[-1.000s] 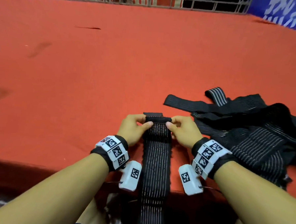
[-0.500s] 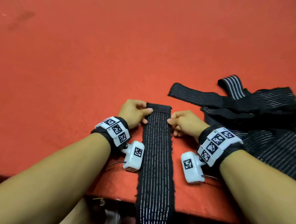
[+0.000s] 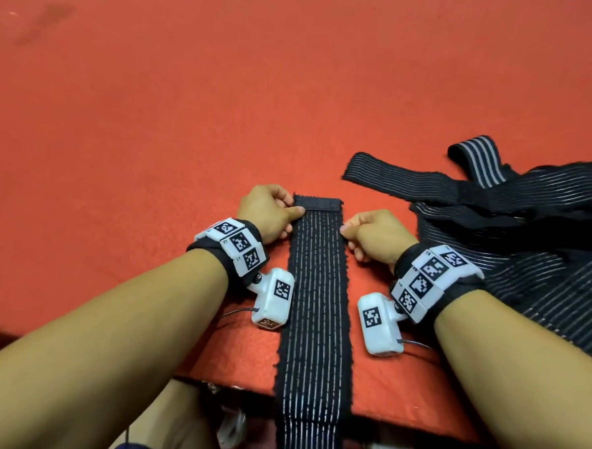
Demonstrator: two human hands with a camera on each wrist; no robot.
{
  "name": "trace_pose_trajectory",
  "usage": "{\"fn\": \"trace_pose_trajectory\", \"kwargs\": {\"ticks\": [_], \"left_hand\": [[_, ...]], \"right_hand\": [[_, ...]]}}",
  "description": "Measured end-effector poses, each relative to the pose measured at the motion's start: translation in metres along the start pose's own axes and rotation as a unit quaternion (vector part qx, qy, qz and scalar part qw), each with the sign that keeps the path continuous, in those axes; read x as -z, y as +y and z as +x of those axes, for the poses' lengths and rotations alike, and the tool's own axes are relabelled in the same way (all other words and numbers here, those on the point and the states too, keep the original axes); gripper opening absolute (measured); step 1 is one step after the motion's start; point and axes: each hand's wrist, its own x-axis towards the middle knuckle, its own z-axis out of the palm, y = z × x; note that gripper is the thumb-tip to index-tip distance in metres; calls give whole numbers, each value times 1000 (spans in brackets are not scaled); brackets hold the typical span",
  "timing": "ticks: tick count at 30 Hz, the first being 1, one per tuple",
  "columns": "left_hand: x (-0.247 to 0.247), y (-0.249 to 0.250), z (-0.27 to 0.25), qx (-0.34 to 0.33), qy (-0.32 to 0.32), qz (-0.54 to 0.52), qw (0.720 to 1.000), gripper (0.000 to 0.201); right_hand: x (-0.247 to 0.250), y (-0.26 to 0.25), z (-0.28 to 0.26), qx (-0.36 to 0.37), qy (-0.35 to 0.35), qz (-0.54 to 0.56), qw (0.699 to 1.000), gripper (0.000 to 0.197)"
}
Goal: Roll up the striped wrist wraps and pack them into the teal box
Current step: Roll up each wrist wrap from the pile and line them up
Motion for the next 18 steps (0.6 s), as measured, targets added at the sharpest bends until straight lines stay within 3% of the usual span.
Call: {"fn": "trace_pose_trajectory", "kwargs": {"ticks": [10,15,18], "left_hand": [[4,6,-9,-1,-25,15,1000,22],[15,9,-44,15,-58,-20,998,25],[20,2,-78,8,-64,20,998,23]], "right_hand": [[-3,2,-1,10,30,-9,999,21],[-6,7,-26,44,42,-18,998,19],[-11,14,-54,69,32,0,997,24]]}}
